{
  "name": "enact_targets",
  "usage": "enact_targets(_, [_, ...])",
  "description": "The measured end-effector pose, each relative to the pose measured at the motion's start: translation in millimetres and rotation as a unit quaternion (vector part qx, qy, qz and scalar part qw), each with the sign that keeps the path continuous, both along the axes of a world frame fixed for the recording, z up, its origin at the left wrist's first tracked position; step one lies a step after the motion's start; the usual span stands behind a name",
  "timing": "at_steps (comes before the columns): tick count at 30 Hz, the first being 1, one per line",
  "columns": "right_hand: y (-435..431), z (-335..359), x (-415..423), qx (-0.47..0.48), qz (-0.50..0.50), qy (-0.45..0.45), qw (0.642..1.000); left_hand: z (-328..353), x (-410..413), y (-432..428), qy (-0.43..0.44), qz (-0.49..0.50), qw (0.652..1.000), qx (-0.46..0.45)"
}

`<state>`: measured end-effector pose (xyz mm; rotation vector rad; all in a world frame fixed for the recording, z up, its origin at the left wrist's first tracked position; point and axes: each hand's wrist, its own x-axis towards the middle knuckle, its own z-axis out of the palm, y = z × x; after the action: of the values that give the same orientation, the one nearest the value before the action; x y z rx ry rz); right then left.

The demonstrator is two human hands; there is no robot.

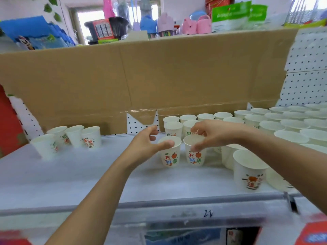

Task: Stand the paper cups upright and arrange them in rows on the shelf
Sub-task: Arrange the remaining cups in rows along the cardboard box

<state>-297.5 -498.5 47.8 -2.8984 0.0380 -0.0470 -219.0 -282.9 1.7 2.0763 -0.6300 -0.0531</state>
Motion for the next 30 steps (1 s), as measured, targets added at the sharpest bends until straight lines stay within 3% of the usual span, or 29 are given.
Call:
enact_targets(26, [-22.5,-3.5,23.6,-0.024,-0.071,-0.015,0.997,-6.7,12.6,-54.3,-0.060,0.064,0.996,0.000])
enact_targets(30, [4.4,1.8,22.5,-0.091,-0.048,-0.139,0.985,-8.0,5.7,-40.5,-0.081,0.065,0.991,-0.081])
